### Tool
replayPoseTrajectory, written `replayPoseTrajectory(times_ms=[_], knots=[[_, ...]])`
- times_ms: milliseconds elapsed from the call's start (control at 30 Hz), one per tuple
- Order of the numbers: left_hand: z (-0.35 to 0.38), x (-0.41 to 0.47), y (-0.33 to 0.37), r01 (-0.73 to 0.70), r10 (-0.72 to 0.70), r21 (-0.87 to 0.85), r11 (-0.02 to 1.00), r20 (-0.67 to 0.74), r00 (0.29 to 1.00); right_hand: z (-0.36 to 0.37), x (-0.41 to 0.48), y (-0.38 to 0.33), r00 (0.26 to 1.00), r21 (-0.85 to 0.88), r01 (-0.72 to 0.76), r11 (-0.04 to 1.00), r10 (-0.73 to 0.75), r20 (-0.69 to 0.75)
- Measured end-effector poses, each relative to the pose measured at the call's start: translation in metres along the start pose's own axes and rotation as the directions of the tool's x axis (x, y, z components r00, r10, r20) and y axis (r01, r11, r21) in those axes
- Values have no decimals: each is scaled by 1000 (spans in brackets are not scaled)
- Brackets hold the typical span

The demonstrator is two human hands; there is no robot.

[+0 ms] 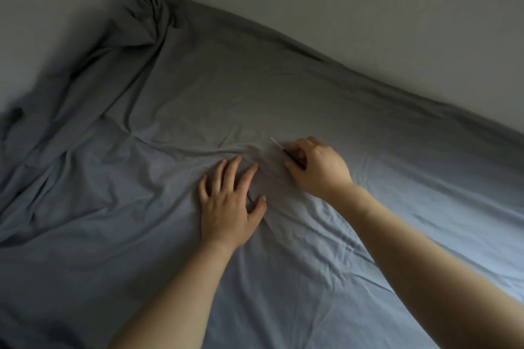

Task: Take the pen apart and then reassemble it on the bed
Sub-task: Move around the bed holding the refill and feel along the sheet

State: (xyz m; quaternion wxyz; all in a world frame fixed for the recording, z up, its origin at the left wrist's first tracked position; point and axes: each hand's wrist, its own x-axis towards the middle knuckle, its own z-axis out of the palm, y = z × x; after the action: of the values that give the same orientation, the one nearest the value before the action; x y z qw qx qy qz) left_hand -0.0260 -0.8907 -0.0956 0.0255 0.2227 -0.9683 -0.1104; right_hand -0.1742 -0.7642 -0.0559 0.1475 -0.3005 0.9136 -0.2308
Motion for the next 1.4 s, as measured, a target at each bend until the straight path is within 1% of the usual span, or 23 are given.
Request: replayPoseTrajectory(times_ms=[200, 367, 433, 467, 533, 567, 667, 733, 867, 1133, 1267, 1400], knots=[[4, 1, -2, -4, 4, 0, 1000, -24, 1000, 9, 3, -8, 999, 40, -45, 998, 46, -17], [0, -1, -2, -27, 27, -16, 999, 3, 1000, 7, -38, -6, 994, 48, -113, 992, 113, -4], [-5, -6, -4, -48, 51, -43, 998, 57, 997, 2, -61, -8, 990, 46, -143, 989, 144, -4], [-9, -9, -6, -55, 61, -52, 997, 107, 992, -1, -73, -9, 988, 47, -152, 987, 152, -8], [-21, -21, -10, -55, 61, -36, 998, 216, 974, -7, -98, -14, 988, 59, -155, 986, 156, -13], [-29, -30, -11, -54, 58, -21, 998, 246, 968, -10, -112, -18, 987, 69, -157, 985, 158, -17], [-58, -74, -12, -45, 51, -30, 999, 273, 961, -20, -156, -31, 986, 92, -155, 984, 159, -40], [-75, -111, -10, -15, 41, -94, 995, 276, 960, -27, -190, -38, 989, 100, -131, 986, 137, -54], [-100, -185, 9, 44, 3, -193, 980, 235, 972, -39, -263, -42, 994, 109, -83, 991, 90, -62], [-133, -288, 77, -63, 87, -120, 991, 202, 976, -68, -396, -25, 992, 134, -6, 991, 23, -122], [-133, -362, 113, -29, 58, -114, 993, 262, 963, -73, -454, -9, 991, 182, 27, 983, -3, -131], [-130, -438, 144, 19, 16, -126, 992, 272, 962, -67, -515, 10, 995, 186, 27, 982, -9, -96]])
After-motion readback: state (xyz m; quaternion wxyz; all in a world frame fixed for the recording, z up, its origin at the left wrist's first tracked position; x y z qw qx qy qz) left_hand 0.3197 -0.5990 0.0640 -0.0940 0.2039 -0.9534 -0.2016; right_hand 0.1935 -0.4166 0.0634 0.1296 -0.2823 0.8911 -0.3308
